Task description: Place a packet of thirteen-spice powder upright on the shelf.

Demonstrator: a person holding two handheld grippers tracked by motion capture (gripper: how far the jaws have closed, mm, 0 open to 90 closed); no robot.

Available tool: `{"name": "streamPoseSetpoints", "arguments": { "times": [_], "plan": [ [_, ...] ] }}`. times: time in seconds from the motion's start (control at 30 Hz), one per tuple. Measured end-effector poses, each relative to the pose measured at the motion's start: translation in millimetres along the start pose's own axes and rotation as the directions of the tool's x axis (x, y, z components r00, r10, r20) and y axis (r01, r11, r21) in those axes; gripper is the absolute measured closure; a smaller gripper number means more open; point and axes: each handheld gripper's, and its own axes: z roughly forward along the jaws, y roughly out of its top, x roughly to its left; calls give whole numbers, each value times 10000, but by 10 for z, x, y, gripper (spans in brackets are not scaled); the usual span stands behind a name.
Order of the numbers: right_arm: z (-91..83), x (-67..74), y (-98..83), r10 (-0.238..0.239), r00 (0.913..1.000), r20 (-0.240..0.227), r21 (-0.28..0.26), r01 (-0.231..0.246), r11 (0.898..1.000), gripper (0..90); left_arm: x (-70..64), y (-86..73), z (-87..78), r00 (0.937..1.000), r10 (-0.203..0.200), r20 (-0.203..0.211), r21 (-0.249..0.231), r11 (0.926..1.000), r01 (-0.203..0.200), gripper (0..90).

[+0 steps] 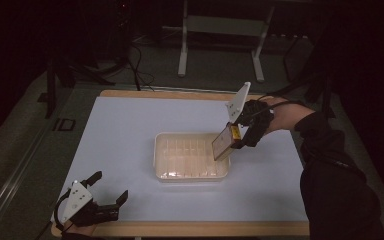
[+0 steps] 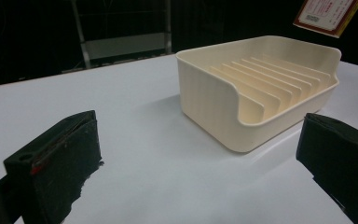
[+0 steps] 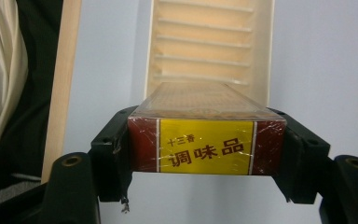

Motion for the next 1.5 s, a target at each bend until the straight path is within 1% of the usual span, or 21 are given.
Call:
{"name": "streamPoseSetpoints", "arguments": {
  "times": [0.13, 0.2, 0.27, 0.4, 0.47, 0.5, 0.77, 0.9, 1.13, 1.23, 1.3, 1.4, 1.43, 1.5],
  "plan": [
    [45, -13, 83, -76, 10000, 13, -120, 77, 9999, 321, -1, 0, 0, 10000, -14, 16, -24, 10000, 14, 0],
    [65, -20, 114, -35, 10000, -27, -183, 35, 9998, 321, 0, 1, -1, 10000, -1, 22, -20, 10000, 1, 0],
    [92, -34, 147, -158, 9999, -66, -333, 156, 9993, 321, -1, 1, -2, 10000, 11, 21, -21, 10000, -11, 0],
    [140, -50, 211, -117, 9999, -55, -589, 114, 9982, 322, 1, 2, -4, 10000, 32, 30, -30, 10000, -32, 0],
    [156, -60, 227, -98, 9999, -85, -802, 91, 9967, 321, 0, 2, -4, 10000, 23, 41, -29, 10000, -23, 0],
    [174, -66, 236, -205, 9998, -32, -950, 201, 9953, 322, -1, 1, -4, 10000, 21, 47, -31, 10000, -21, 0],
    [329, -130, 282, -230, 9997, -89, -1297, 216, 9913, 321, 0, 2, -9, 10000, 15, 71, -46, 10000, -15, 0],
    [423, -166, 256, -233, 9997, -38, -1350, 226, 9906, 321, 0, 1, -14, 10000, 3, 74, -55, 10000, -2, 0],
    [607, -256, 192, 174, 9998, -104, -1271, -185, 9917, 321, 1, 0, -13, 10000, 5, 77, -42, 10000, -4, 0],
    [675, -282, 182, 237, 9996, -175, -1282, -258, 9914, 321, 2, 0, -16, 10000, 4, 72, -39, 10000, -3, 0],
    [716, -290, 179, 253, 9994, -237, -1145, -278, 9930, 321, 2, 0, -18, 10000, -5, 68, -45, 10000, 6, 0],
    [767, -304, 176, 343, 9990, -272, -962, -368, 9947, 321, 1, 0, -18, 10000, 4, 72, -46, 10000, -4, 0],
    [770, -313, 172, 353, 9988, -329, -1045, -385, 9938, 321, 1, 0, -18, 10000, 13, 81, -43, 10000, -12, 0],
    [771, -321, 171, 476, 9982, -371, -1027, -512, 9934, 321, 0, 0, -16, 10000, 31, 92, -36, 10000, -31, 0]
  ]
}}
